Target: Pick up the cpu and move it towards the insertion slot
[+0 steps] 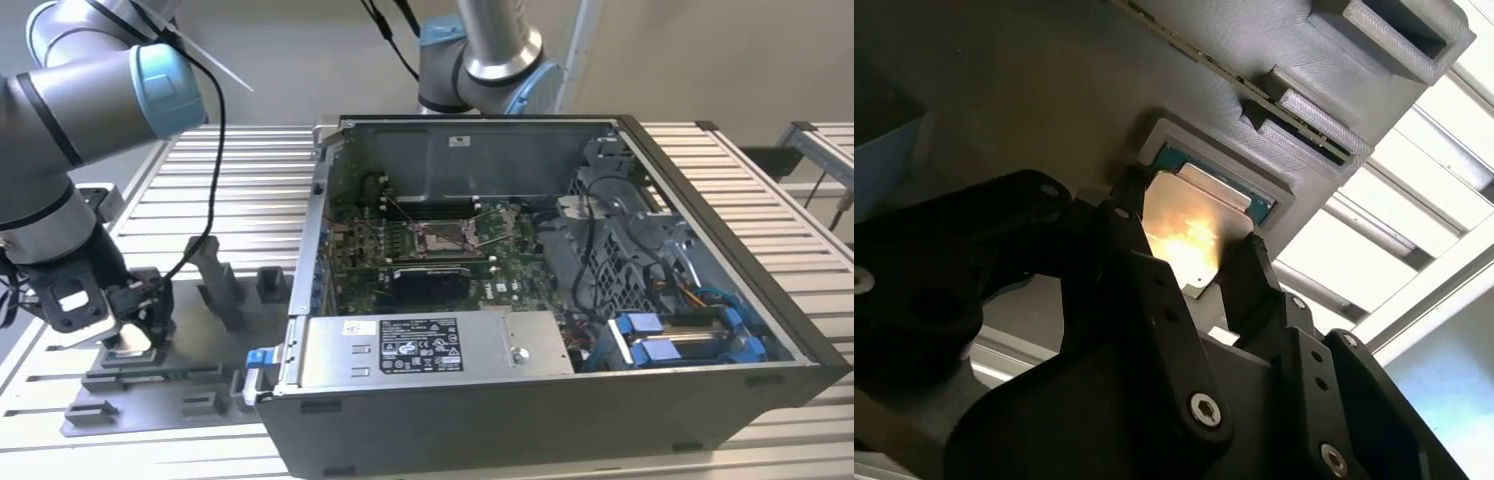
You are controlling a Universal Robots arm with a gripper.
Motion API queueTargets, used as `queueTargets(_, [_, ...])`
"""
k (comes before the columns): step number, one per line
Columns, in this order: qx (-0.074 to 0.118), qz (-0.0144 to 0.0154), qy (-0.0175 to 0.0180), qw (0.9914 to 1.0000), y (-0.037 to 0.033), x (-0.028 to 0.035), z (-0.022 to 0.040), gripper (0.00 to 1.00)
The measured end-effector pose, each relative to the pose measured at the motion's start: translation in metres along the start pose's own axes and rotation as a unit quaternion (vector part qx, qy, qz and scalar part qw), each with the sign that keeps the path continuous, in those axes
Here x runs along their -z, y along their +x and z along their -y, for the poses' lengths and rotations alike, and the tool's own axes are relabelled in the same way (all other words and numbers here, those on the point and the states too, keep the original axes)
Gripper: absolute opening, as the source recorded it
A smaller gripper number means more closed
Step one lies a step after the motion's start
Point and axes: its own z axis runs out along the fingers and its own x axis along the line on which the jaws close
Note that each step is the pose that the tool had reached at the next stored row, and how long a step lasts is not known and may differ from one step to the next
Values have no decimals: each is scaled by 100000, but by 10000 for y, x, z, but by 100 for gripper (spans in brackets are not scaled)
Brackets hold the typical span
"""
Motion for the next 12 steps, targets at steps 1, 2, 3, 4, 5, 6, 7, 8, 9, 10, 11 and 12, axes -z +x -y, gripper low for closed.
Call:
queueTargets(1, [-33,-6,2,100000,0,40,-1,0])
queueTargets(2, [-41,-5,-1,100000,0,84,-4,0])
queueTargets(3, [-43,-8,3,100000,0,131,-5,0])
queueTargets(4, [-47,-11,3,100000,0,176,-7,0])
queueTargets(5, [-44,-9,4,100000,0,223,-9,0])
queueTargets(6, [-41,-5,2,100000,0,267,-10,0])
queueTargets(7, [-42,-13,5,100000,0,314,-12,0])
queueTargets(8, [-40,-8,1,100000,0,358,-13,0])
queueTargets(9, [-42,-9,1,100000,0,404,-15,0])
queueTargets(10, [-41,-11,5,100000,0,453,-17,0])
queueTargets(11, [-39,-3,2,100000,0,497,-18,0])
queueTargets(12, [-39,-5,1,100000,0,542,-20,0])
